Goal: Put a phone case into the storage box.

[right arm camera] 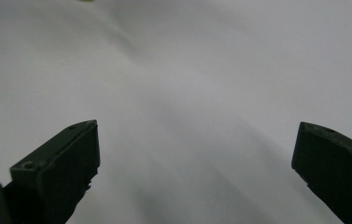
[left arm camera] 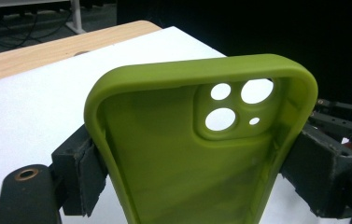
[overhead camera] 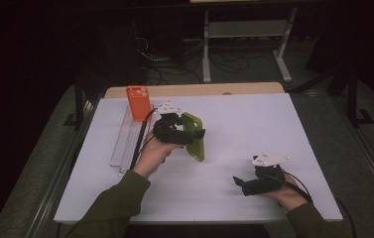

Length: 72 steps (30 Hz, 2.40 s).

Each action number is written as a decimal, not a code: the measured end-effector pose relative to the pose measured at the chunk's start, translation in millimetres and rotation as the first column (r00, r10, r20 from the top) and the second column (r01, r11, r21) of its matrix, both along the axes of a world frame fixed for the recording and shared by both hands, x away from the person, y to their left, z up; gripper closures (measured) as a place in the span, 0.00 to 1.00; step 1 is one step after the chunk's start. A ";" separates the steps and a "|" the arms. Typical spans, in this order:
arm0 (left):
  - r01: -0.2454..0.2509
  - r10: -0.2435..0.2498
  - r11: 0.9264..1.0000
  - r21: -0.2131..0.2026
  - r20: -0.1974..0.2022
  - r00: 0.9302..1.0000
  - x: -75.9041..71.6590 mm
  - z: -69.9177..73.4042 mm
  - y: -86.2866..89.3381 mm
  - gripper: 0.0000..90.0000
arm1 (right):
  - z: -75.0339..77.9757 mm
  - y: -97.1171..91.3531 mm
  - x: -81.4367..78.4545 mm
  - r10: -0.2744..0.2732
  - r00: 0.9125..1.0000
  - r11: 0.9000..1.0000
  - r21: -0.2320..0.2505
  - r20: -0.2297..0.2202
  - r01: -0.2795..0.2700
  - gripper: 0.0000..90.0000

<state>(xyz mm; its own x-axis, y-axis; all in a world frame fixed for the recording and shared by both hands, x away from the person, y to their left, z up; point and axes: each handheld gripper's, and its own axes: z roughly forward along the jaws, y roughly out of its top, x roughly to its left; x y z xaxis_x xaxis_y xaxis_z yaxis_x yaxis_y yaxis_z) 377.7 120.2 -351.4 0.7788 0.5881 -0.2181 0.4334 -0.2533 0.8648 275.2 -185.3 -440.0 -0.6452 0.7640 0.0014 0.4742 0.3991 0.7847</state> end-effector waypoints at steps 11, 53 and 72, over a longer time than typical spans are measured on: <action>-0.016 0.015 1.000 0.008 0.038 0.999 5.3 18.4 12.2 0.18 | -0.3 3.8 0.5 0.000 1.000 1.000 -0.009 0.005 0.000 0.00; -0.343 0.332 0.939 0.041 0.162 0.929 54.3 75.3 100.2 0.18 | 2.8 1.3 1.1 -0.005 1.000 1.000 0.001 0.026 0.005 0.00; -0.589 0.567 0.798 0.127 0.172 0.806 81.5 50.1 121.3 0.18 | 3.6 0.7 1.2 -0.005 0.999 1.000 -0.001 0.037 0.005 0.00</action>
